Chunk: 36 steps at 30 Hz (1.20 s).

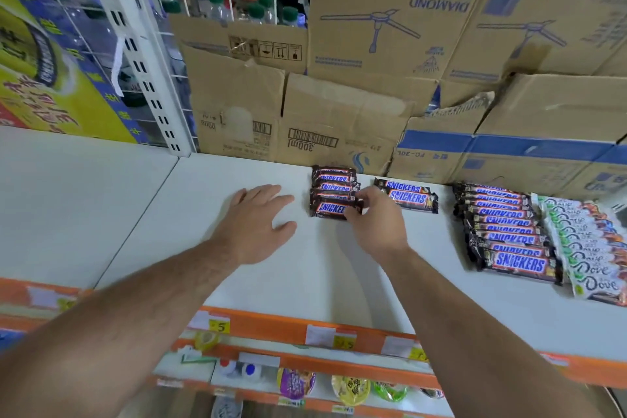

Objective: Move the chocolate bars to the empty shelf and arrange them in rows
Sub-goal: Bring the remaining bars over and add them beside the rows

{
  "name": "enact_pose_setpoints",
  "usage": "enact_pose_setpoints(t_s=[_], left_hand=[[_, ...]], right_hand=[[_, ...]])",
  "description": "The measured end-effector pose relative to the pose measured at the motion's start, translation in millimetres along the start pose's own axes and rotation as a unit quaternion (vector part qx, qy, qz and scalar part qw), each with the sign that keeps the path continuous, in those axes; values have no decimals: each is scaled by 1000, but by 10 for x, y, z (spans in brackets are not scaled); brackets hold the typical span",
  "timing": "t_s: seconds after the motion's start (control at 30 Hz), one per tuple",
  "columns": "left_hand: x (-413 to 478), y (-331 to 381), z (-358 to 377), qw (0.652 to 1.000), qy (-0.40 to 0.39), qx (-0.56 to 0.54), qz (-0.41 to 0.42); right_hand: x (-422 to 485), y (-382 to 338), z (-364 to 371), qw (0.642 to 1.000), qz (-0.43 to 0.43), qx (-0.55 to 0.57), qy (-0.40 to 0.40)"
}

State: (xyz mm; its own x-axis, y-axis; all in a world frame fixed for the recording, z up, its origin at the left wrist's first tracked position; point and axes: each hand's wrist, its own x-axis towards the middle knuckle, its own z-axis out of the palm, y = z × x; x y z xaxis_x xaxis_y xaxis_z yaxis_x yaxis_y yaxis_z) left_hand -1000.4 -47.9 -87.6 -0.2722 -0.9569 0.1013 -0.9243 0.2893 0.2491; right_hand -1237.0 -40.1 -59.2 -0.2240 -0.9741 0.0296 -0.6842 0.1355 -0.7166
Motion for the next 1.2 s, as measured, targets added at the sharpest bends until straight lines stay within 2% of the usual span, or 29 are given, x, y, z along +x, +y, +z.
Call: enact_pose_setpoints(t_s=[0.07, 0.2, 0.3, 0.57, 0.83, 1.07, 1.2], left_hand=[[9, 0, 2, 1000, 2, -1, -1], [22, -7, 7, 1000, 5, -7, 3], [17, -5, 14, 1000, 11, -8, 6], [35, -17, 51, 1000, 26, -4, 11], [53, -38, 57, 999, 39, 16, 28], [48, -57, 50, 999, 18, 11, 25], [43, -36, -18, 1000, -9, -5, 20]], right_hand=[[-52, 12, 71, 997, -37, -66, 25], [-109, 0, 230, 983, -107, -147, 13], [-74, -45, 313, 982, -107, -152, 17], [-126, -76, 495, 976, -98, -164, 101], [-145, -104, 512, 972, -91, -177, 121], [-278, -151, 447, 981, -54, -166, 85], [-508, -241, 361, 966, -83, -244, 10]])
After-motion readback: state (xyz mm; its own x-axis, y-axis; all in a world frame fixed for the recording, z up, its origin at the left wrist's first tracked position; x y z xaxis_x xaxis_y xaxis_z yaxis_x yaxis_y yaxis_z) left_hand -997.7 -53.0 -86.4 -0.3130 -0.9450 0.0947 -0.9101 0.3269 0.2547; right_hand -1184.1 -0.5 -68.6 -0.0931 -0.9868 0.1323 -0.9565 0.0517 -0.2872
